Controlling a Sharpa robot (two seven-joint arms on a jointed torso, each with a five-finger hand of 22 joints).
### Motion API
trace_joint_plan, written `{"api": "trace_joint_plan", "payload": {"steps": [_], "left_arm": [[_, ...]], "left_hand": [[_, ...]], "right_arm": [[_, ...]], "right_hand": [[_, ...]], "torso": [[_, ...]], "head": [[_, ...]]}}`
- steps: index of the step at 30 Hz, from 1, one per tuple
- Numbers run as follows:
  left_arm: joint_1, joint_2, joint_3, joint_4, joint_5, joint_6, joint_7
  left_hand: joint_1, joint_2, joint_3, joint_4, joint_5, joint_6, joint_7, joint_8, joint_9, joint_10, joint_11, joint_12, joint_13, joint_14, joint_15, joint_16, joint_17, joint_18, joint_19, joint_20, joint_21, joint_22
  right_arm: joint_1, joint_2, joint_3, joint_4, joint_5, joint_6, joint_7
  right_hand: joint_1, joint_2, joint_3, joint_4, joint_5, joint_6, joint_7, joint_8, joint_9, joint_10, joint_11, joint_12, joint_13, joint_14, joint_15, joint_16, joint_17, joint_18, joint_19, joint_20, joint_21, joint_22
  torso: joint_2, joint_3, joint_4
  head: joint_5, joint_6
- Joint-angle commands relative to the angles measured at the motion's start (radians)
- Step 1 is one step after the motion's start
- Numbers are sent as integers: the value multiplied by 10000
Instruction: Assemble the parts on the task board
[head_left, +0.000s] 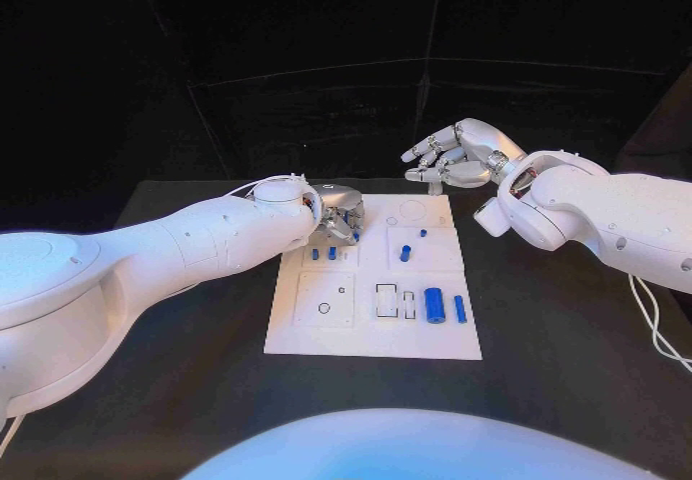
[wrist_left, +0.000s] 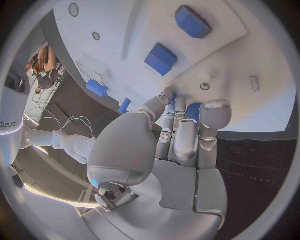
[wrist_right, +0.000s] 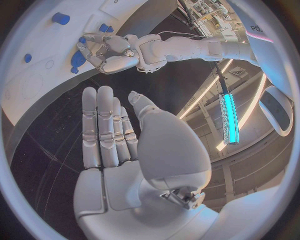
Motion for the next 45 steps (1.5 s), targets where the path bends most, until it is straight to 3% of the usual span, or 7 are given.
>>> {"api": "trace_joint_plan", "payload": {"steps": [1,4,8,17,21,26,45], "left_arm": [[-66,-125,-35,127,-92,-236,95],[-64,-266,23,309,-80,-430,89],[-57,-460,269,614,59,-627,74],[-42,-957,1032,1265,345,-597,-88],[-35,-1237,1180,1411,414,-183,-276],[-35,-1496,1235,1364,447,370,-464],[-156,-1611,1171,971,460,1057,-658]], "left_hand": [[-26,61,61,-1,1,52,14,-21,12,81,6,-66,8,47,-71,21,1,-205,57,-12,65,33],[-33,48,66,-7,1,51,17,-32,10,87,9,-86,7,48,-70,23,0,-207,60,-14,72,42],[-52,31,83,-15,2,56,24,-59,6,107,14,-136,4,48,-67,25,-15,-210,65,-15,82,55],[-77,17,108,-21,2,60,41,-95,0,129,25,-198,3,44,-61,19,-54,-213,68,-14,89,65],[-178,-51,93,-4,0,51,59,-161,-12,151,47,-302,2,33,-43,7,-118,-219,65,-5,96,80],[-195,-59,90,1,0,53,58,-171,-13,156,48,-321,3,22,-41,-16,-179,-221,65,-3,105,94],[-221,-59,88,14,0,61,59,-187,-14,174,49,-349,5,6,-39,-48,-263,-219,57,0,92,80]], "right_arm": [[22,-3,7,-1,-7,65,98],[22,-7,7,-16,-7,66,99],[21,-8,7,-35,-7,69,101],[21,-8,7,-77,-7,91,96],[21,-19,7,-84,-7,107,82],[21,-20,7,-89,-7,118,70],[21,13,7,-93,-7,129,83]], "right_hand": [[92,30,37,36,60,-100,0,27,10,-41,-10,32,-10,-46,1,-43,13,124,55,3,-42,-10],[92,30,37,36,60,-100,0,27,10,-41,-10,32,-10,-46,1,-43,13,124,55,3,-42,-10],[92,30,37,36,60,-100,0,27,10,-41,-10,32,-10,-46,1,-43,13,124,55,3,-42,-10],[92,30,37,36,60,-100,0,27,10,-41,-10,32,-10,-46,1,-43,13,124,55,3,-42,-10],[92,30,37,36,60,-100,0,27,10,-41,-10,32,-10,-46,1,-43,13,124,55,3,-42,-10],[92,30,37,36,60,-100,0,27,10,-41,-10,32,-10,-46,1,-43,13,124,55,3,-42,-10],[92,30,37,36,60,-100,0,27,10,-41,-10,32,-10,-46,1,-43,13,124,55,3,-42,-10]], "torso": [[-9,-3,6],[-9,1,8],[0,-8,25],[-3,-5,16],[-12,5,28],[2,3,5],[3,3,-10]], "head": [[16,43],[12,62],[12,91],[134,133],[134,133],[180,127],[133,96]]}}
